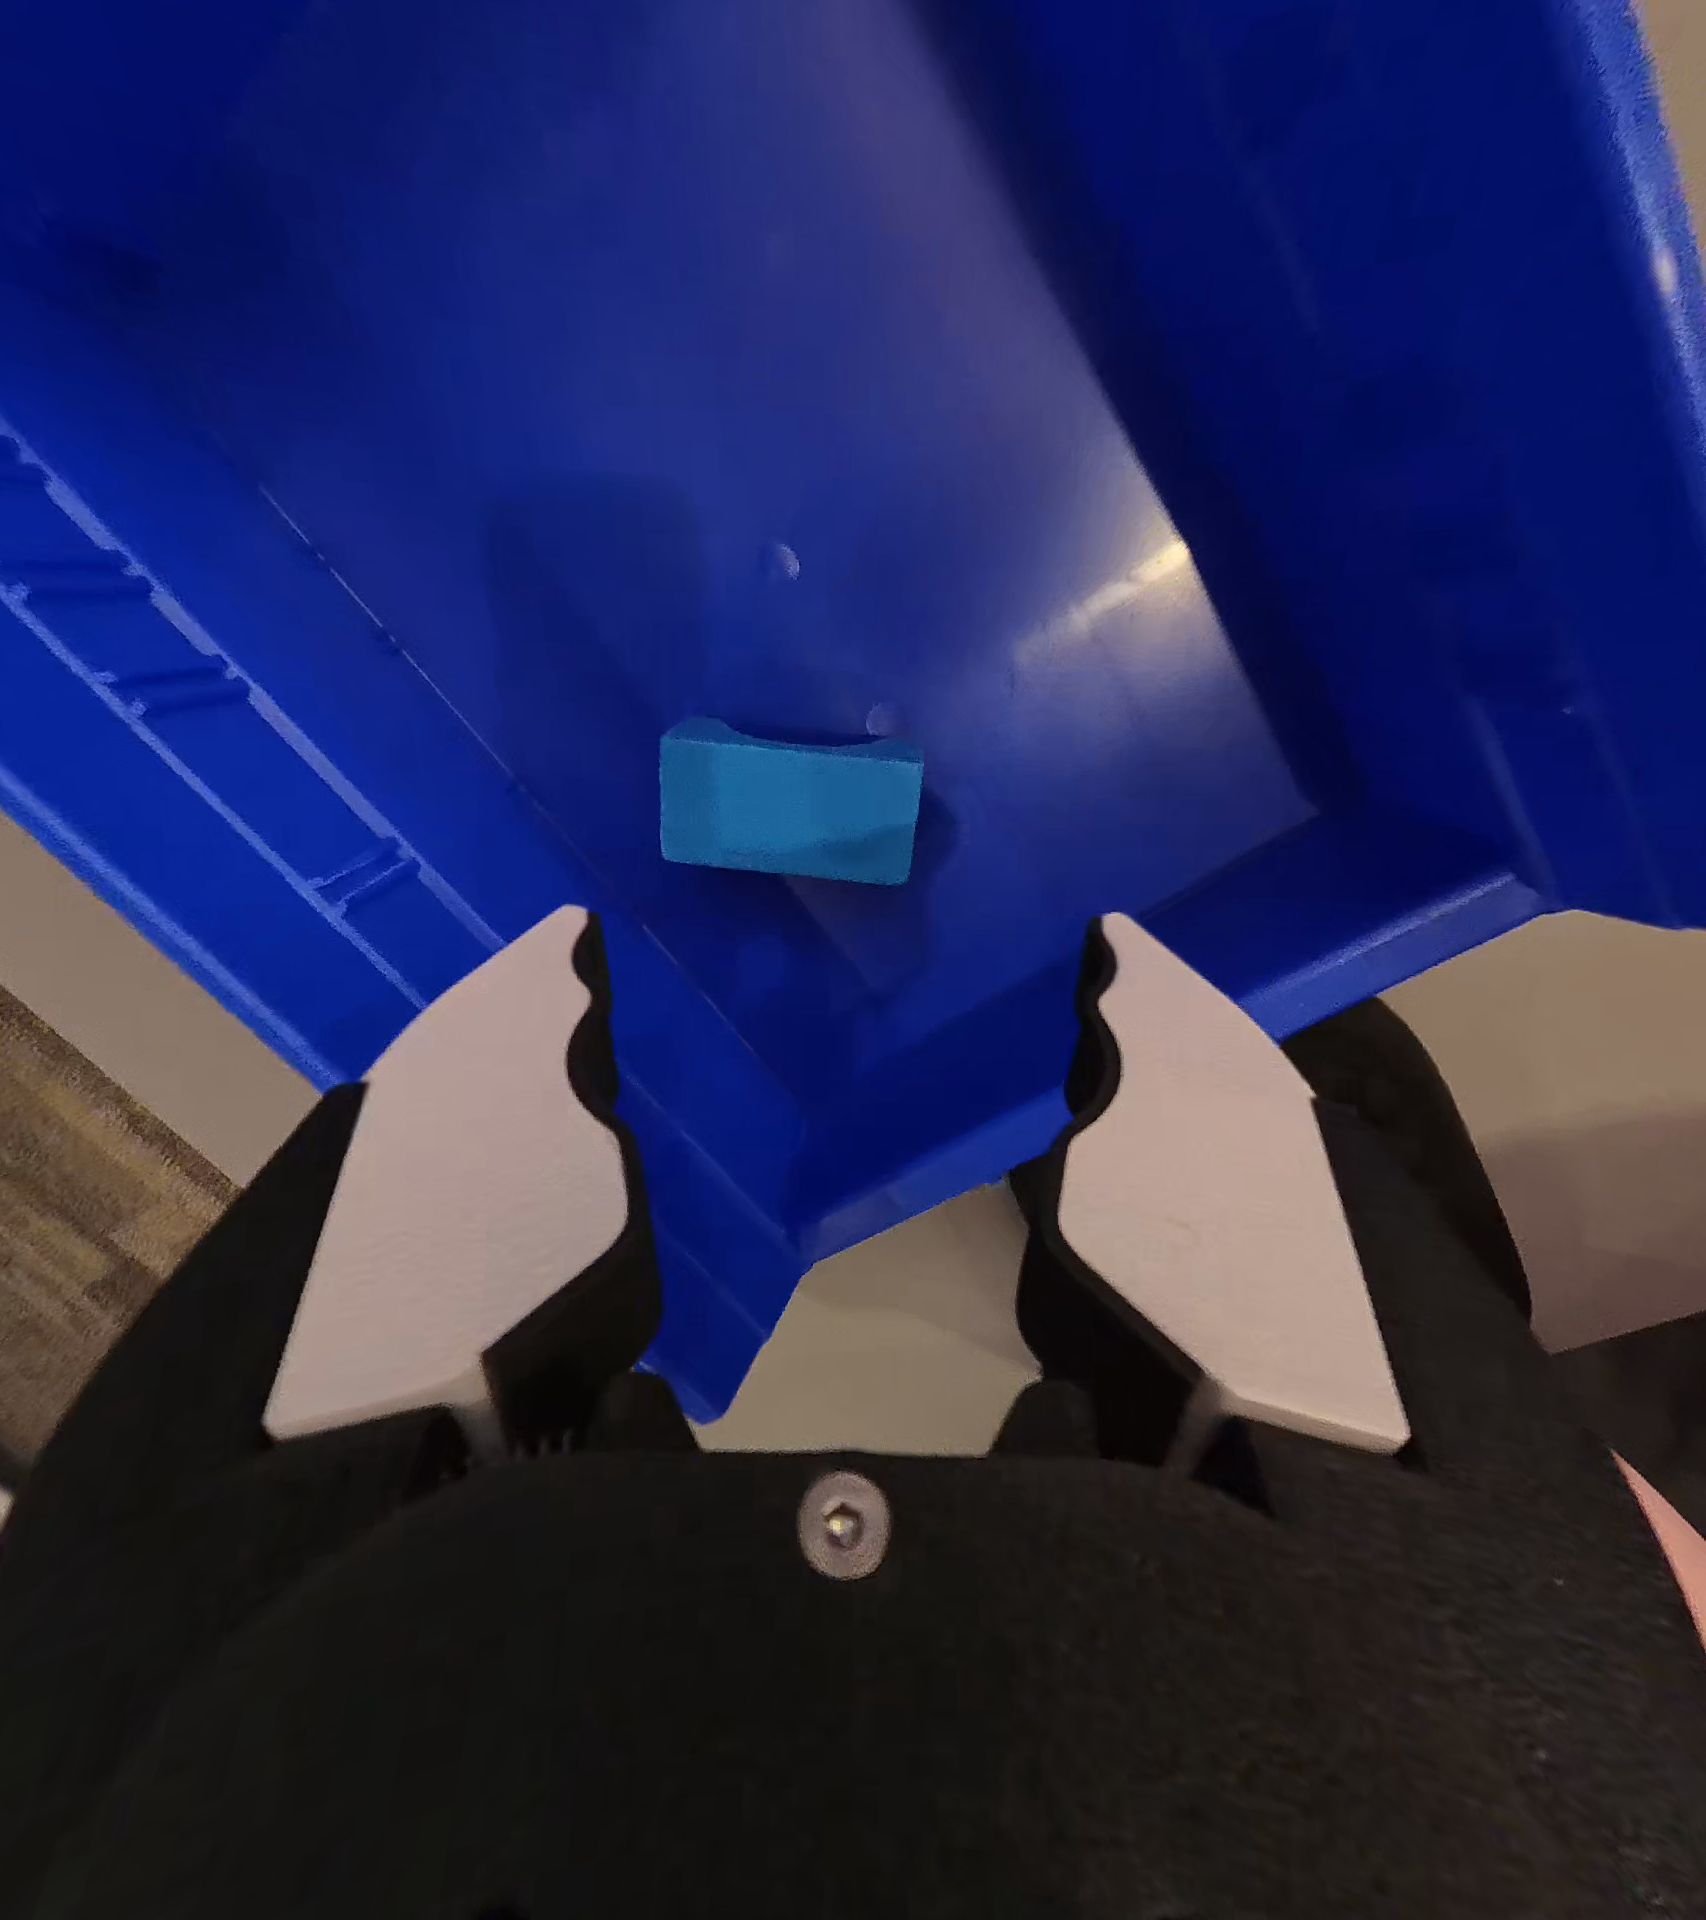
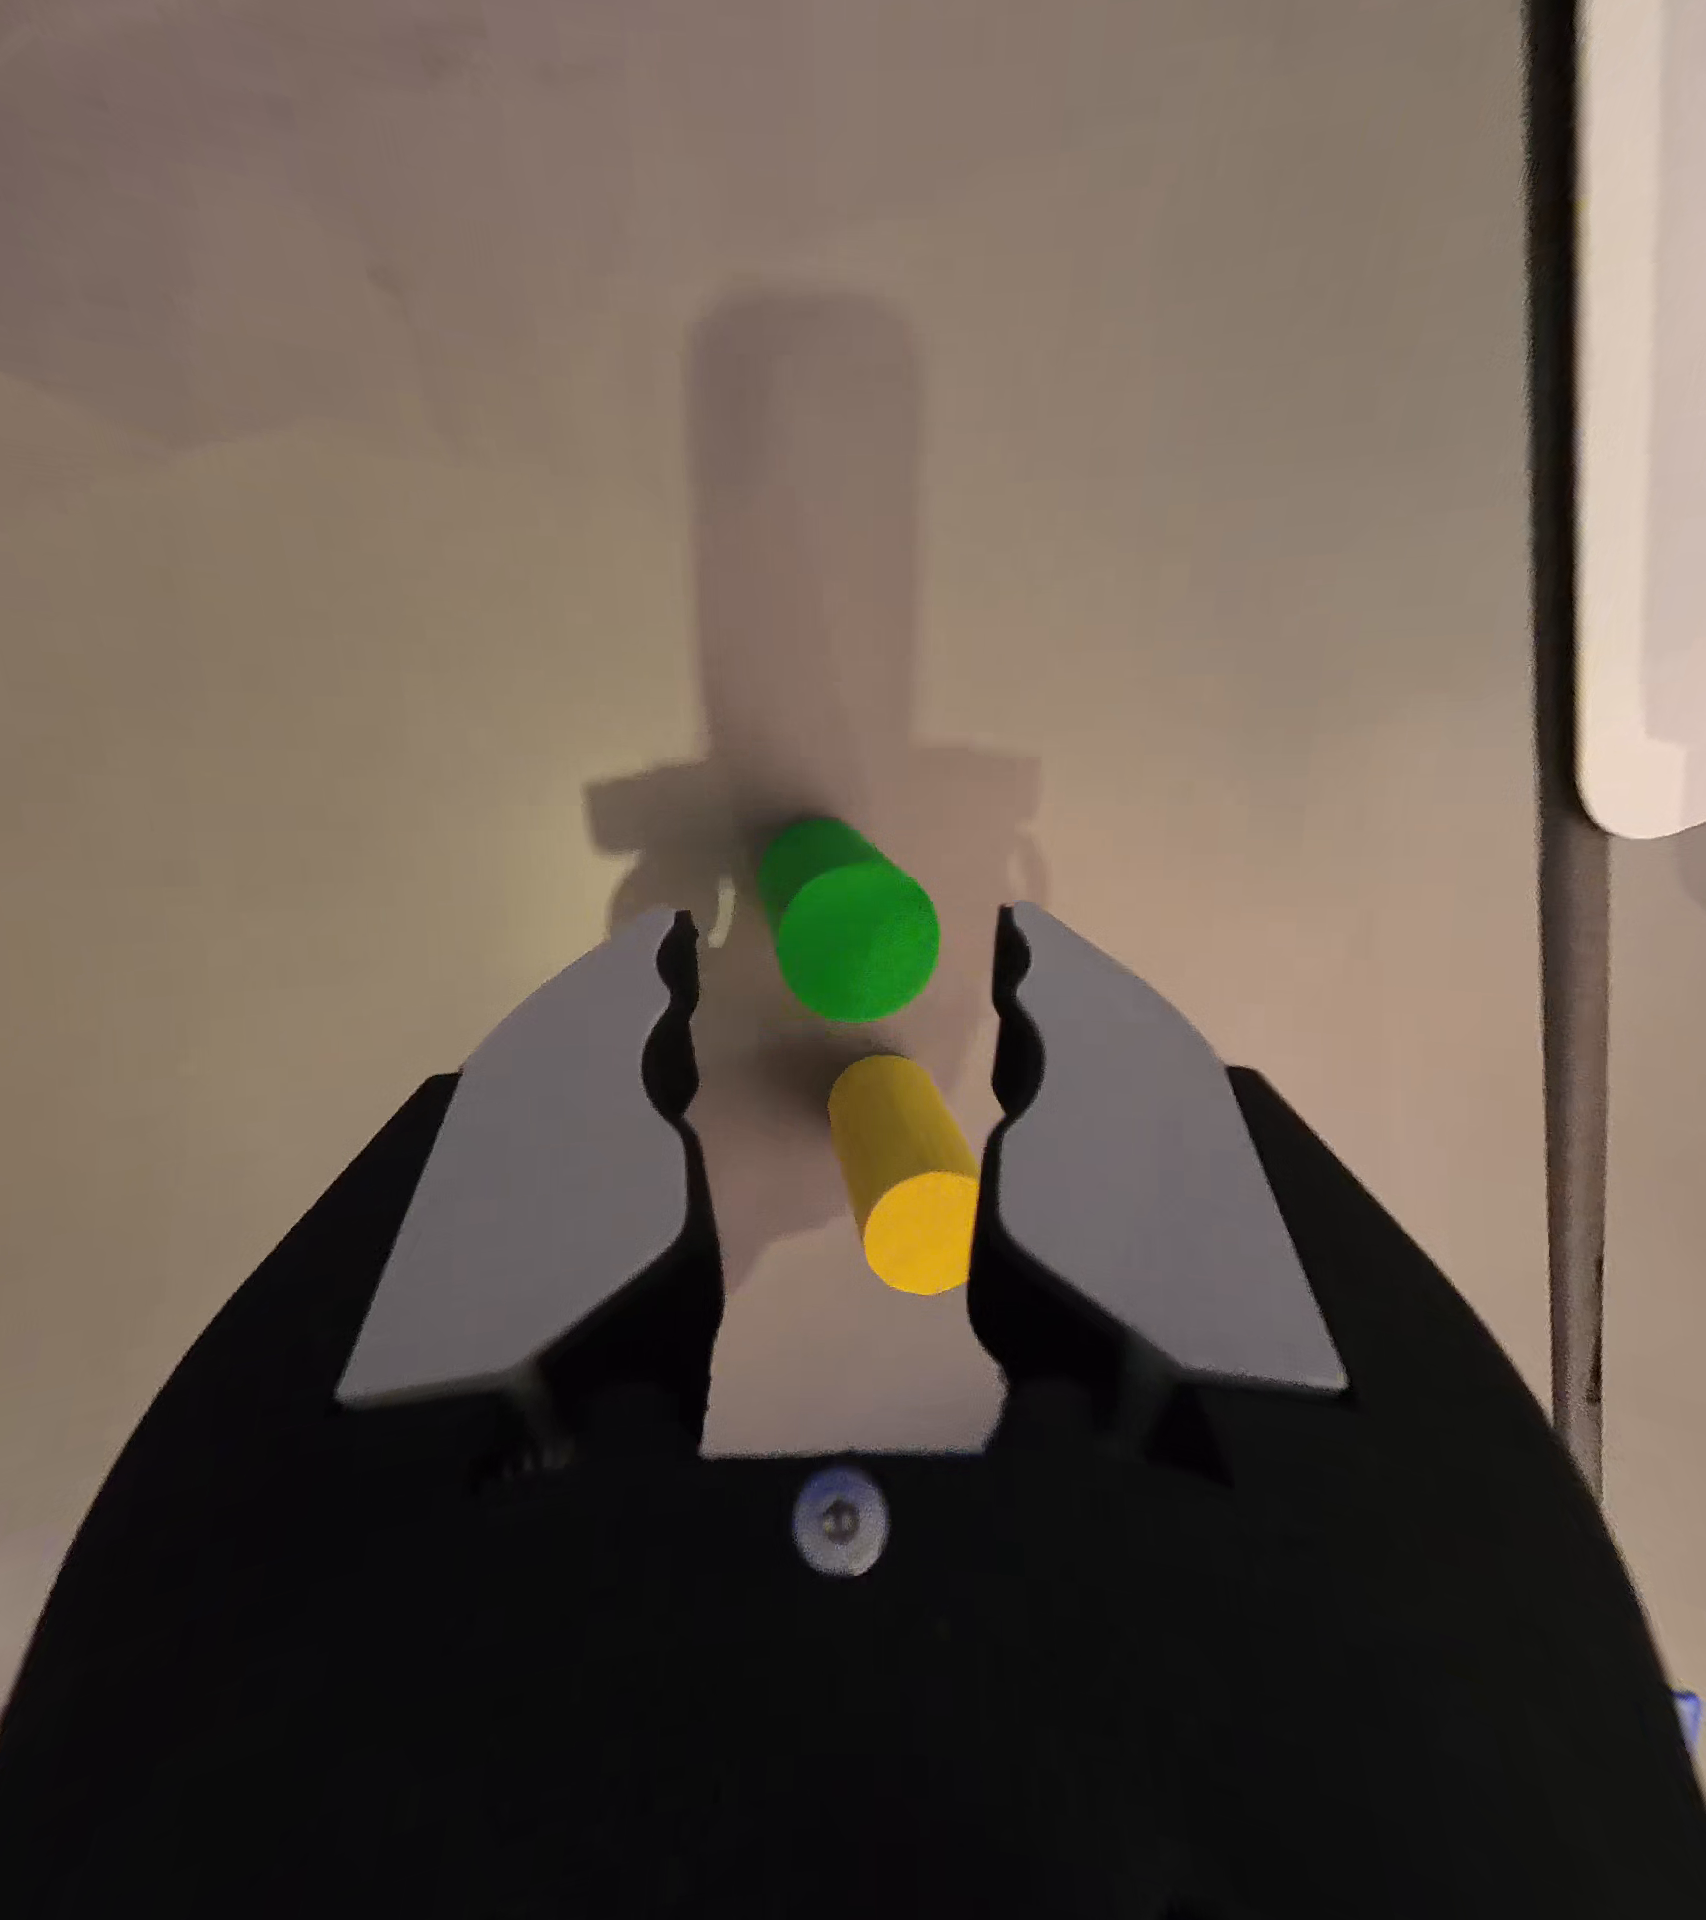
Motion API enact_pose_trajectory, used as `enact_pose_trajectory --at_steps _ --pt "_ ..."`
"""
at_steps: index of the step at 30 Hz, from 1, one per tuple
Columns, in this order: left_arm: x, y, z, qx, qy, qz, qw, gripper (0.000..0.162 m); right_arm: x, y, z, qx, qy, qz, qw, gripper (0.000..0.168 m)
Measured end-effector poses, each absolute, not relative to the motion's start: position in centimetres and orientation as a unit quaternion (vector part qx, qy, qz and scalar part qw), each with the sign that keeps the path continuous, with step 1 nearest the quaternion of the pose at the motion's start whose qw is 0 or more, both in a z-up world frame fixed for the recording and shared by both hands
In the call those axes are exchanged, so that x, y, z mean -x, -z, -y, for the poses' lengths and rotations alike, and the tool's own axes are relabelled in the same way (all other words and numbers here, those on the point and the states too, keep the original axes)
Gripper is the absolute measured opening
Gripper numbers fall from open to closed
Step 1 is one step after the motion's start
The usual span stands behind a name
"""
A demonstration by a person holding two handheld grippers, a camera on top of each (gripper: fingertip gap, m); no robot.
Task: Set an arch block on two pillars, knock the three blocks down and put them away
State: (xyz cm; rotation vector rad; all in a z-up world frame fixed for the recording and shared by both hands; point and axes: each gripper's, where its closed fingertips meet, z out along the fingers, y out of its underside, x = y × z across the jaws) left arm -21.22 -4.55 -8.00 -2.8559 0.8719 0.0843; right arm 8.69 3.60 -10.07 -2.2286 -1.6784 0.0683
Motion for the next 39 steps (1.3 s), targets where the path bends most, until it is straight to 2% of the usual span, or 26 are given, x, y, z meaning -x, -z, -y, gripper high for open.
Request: enact_pose_trajectory --at_steps 6,18,21,24,27,33,39 --pt "21.8 10.8 4.4 0.955 -0.047 -0.294 0.010 0.088 -9.1 6.7 -2.0 0.773 -0.090 0.580 0.240 0.057" --pt "23.1 13.3 3.6 0.957 -0.058 -0.284 -0.025 0.089 -14.0 4.0 -0.2 0.765 -0.143 0.551 0.300 0.057" --pt "23.1 14.2 3.6 0.957 -0.051 -0.282 -0.041 0.085 -14.7 3.4 0.1 0.761 -0.164 0.542 0.317 0.057" --pt "22.9 15.0 3.9 0.956 -0.038 -0.284 -0.059 0.073 -15.1 3.1 0.2 0.759 -0.175 0.539 0.320 0.057" --pt "23.2 14.7 3.8 0.952 -0.047 -0.298 -0.053 0.073 -15.6 3.4 0.2 0.759 -0.171 0.541 0.321 0.057" --pt "22.6 10.6 2.9 0.942 -0.043 -0.327 0.057 0.073 -15.4 4.3 0.1 0.760 -0.173 0.543 0.312 0.057" --pt "16.7 0.9 2.7 0.850 -0.016 -0.432 0.299 0.073 -13.6 3.0 0.5 0.748 -0.204 0.529 0.344 0.056"
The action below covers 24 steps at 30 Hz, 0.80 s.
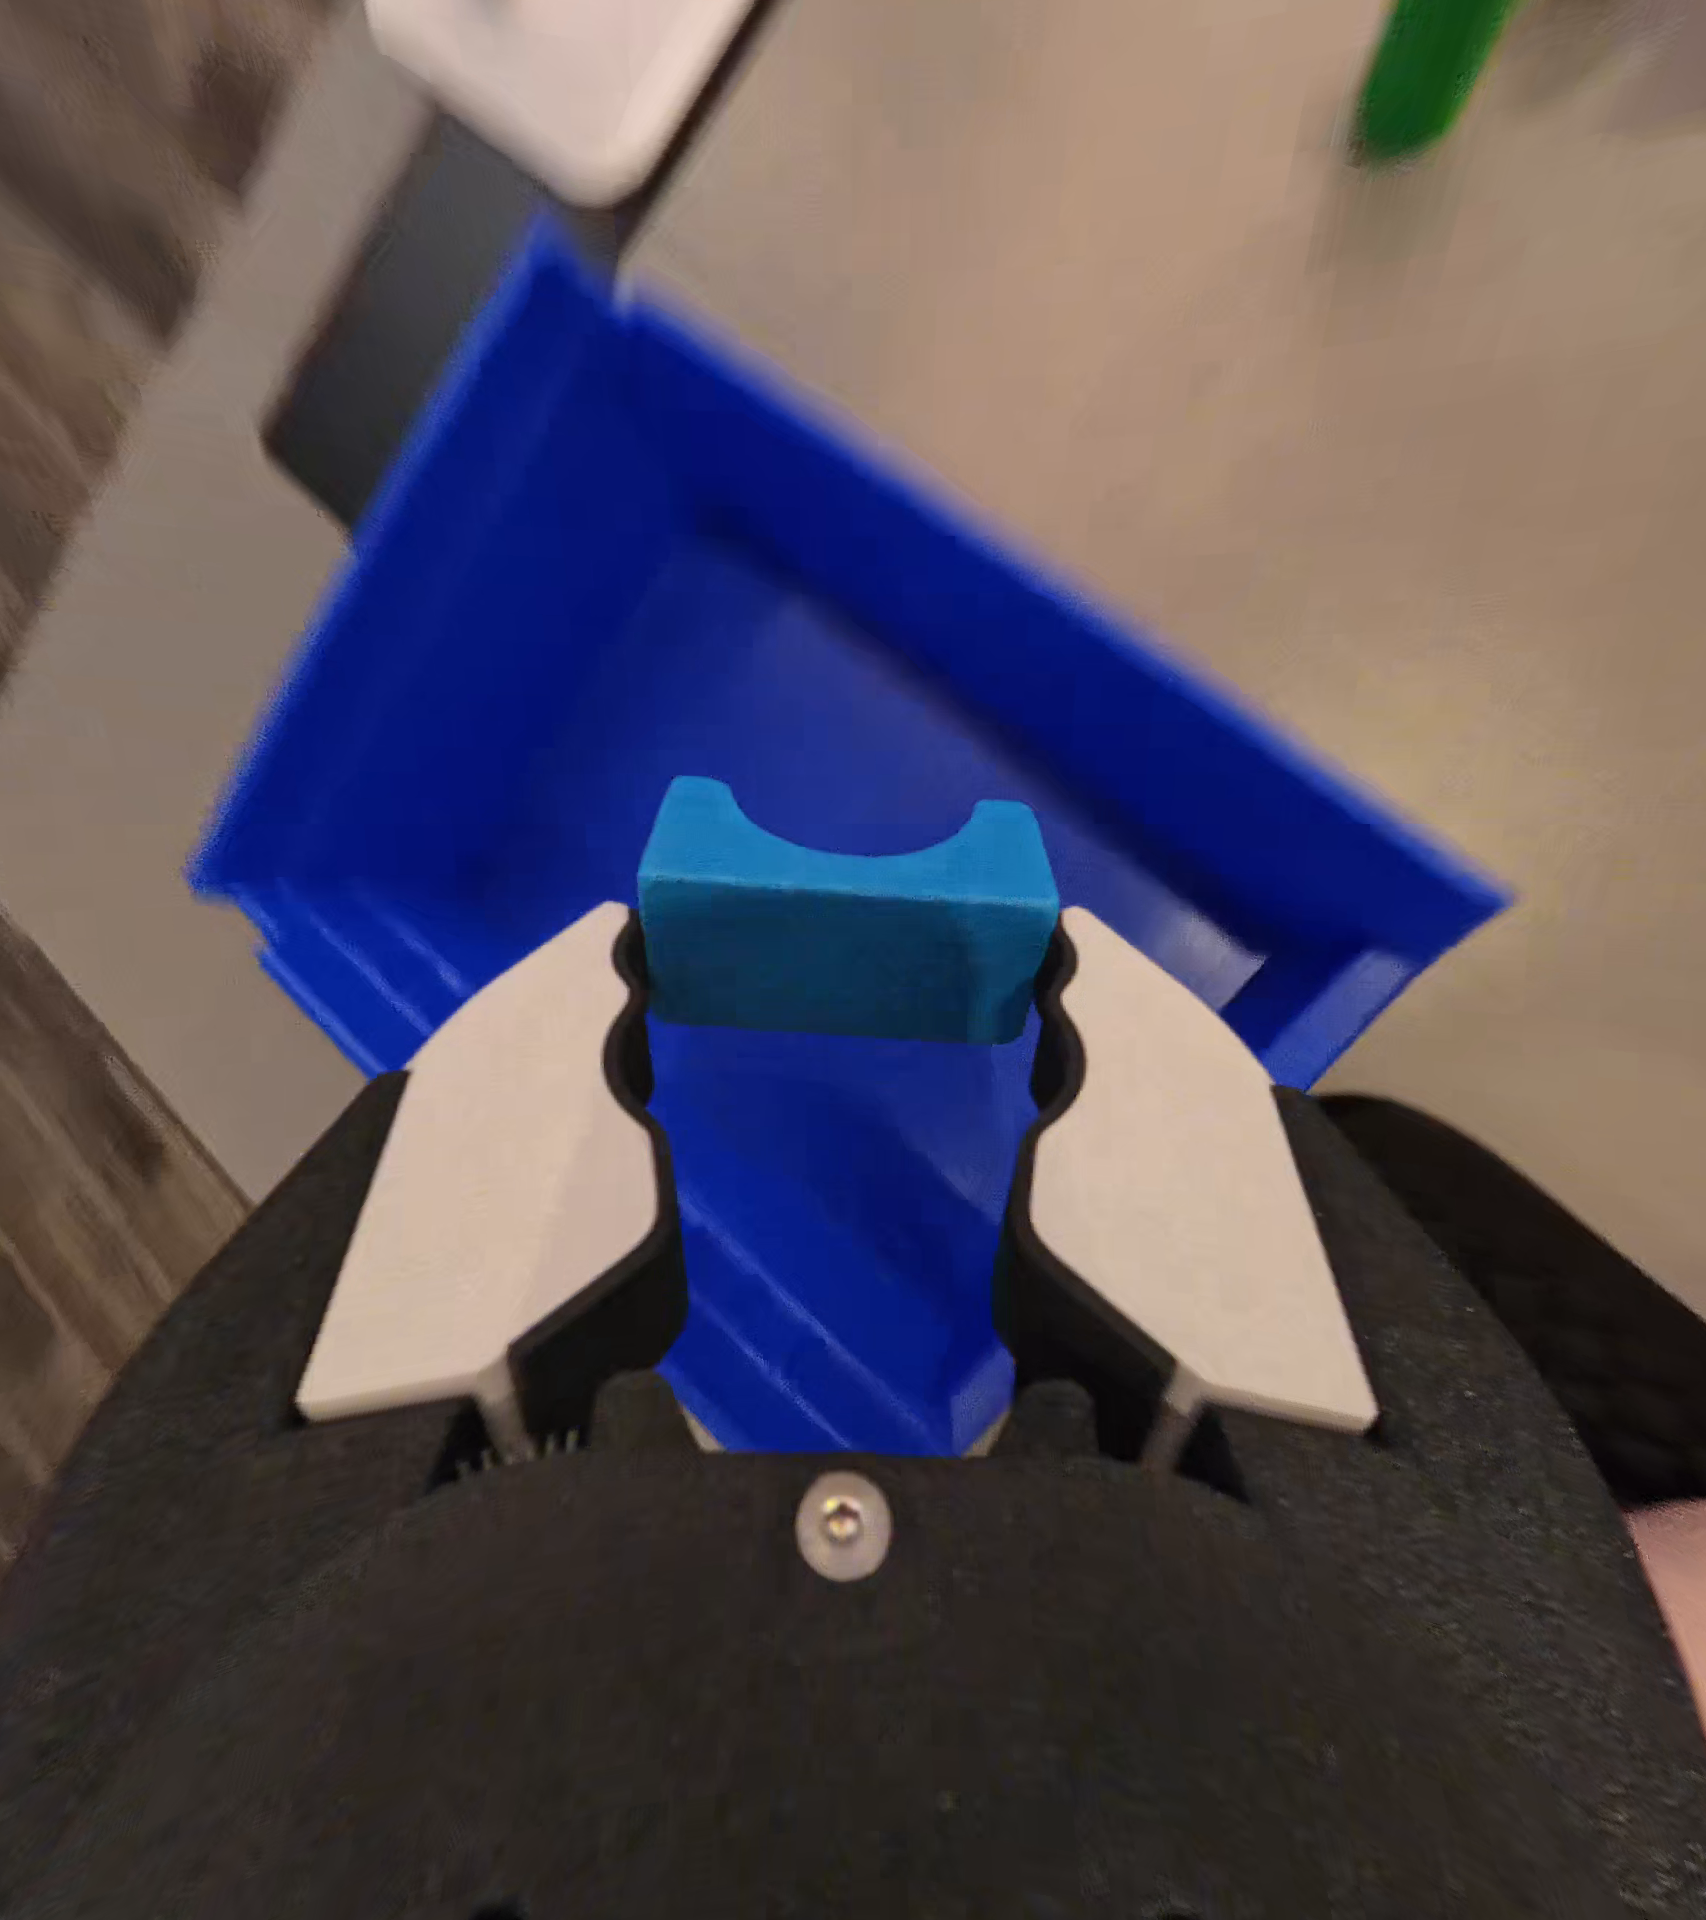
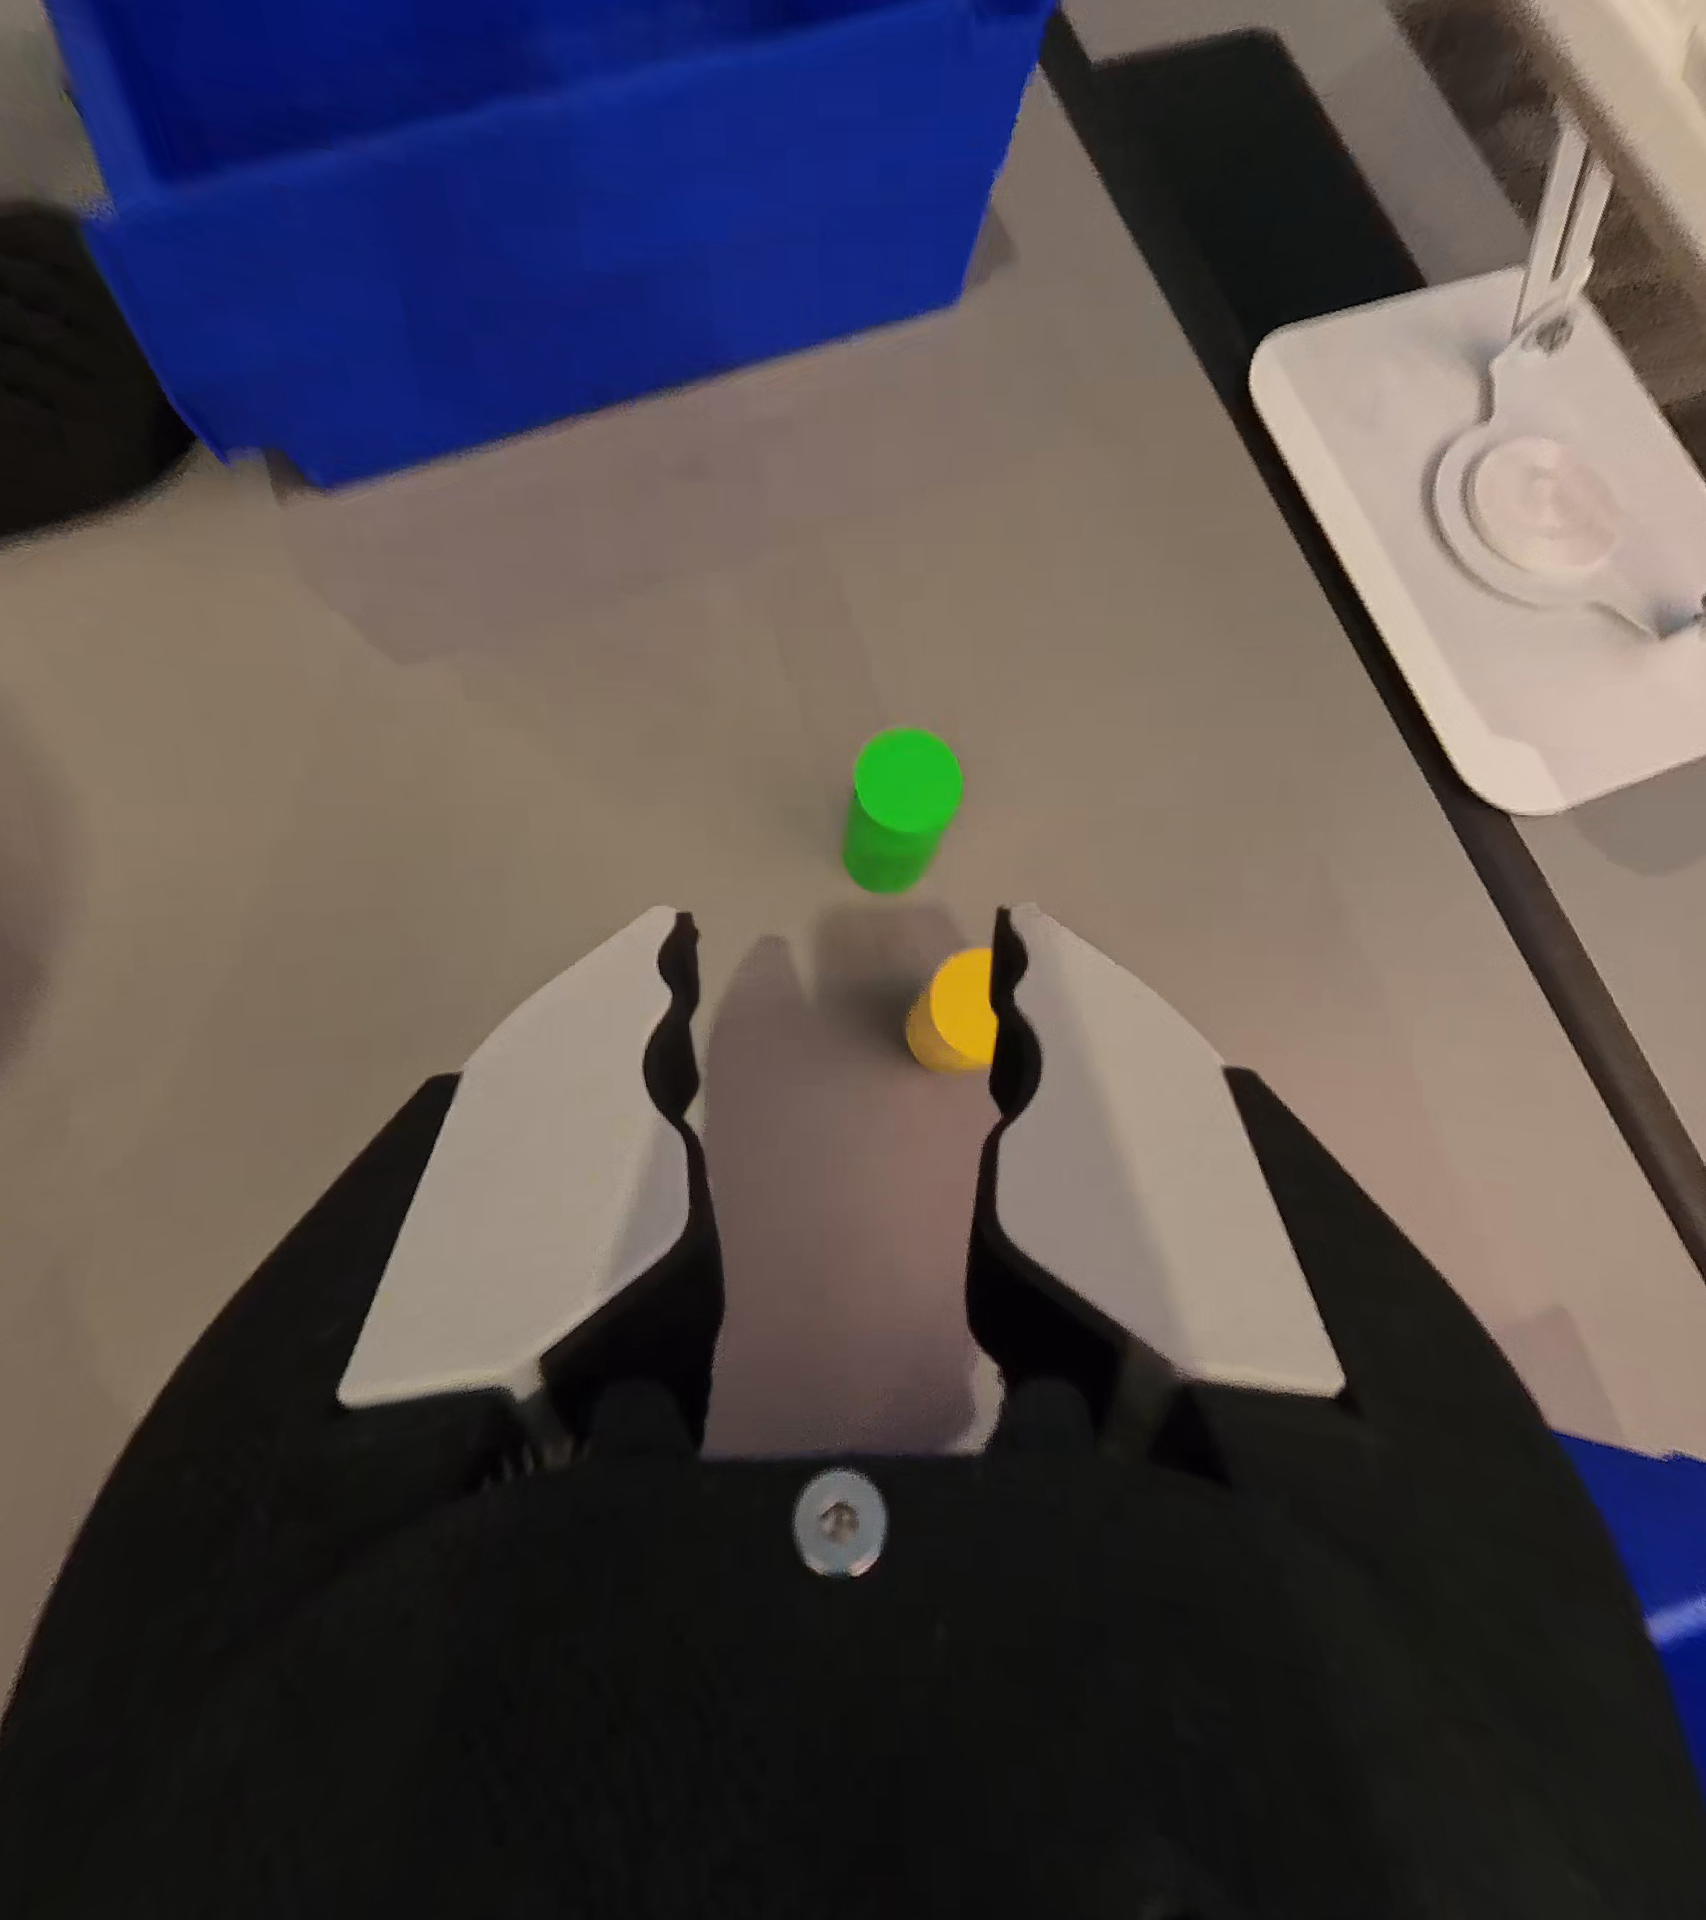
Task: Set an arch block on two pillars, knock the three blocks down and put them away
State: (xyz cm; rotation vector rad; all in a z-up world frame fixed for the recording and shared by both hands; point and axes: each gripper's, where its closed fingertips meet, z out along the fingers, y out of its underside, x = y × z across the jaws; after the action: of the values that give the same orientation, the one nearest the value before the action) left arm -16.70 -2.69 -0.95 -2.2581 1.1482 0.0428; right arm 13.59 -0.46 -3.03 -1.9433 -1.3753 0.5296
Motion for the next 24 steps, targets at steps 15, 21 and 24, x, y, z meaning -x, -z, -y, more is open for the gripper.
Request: enact_pose_trajectory --at_steps 15,21,24 --pt "-2.0 3.7 12.2 0.629 0.166 -0.732 0.204 0.072 -5.0 -2.0 13.2 0.339 -0.111 0.760 0.542 0.030" --pt "-3.4 5.6 13.7 0.604 0.186 -0.759 0.156 0.072 -3.5 1.5 14.2 0.282 0.000 0.811 0.512 0.029" --pt "-3.7 5.8 14.3 0.595 0.198 -0.765 0.146 0.072 -3.3 3.1 14.2 0.277 0.015 0.827 0.489 0.029"
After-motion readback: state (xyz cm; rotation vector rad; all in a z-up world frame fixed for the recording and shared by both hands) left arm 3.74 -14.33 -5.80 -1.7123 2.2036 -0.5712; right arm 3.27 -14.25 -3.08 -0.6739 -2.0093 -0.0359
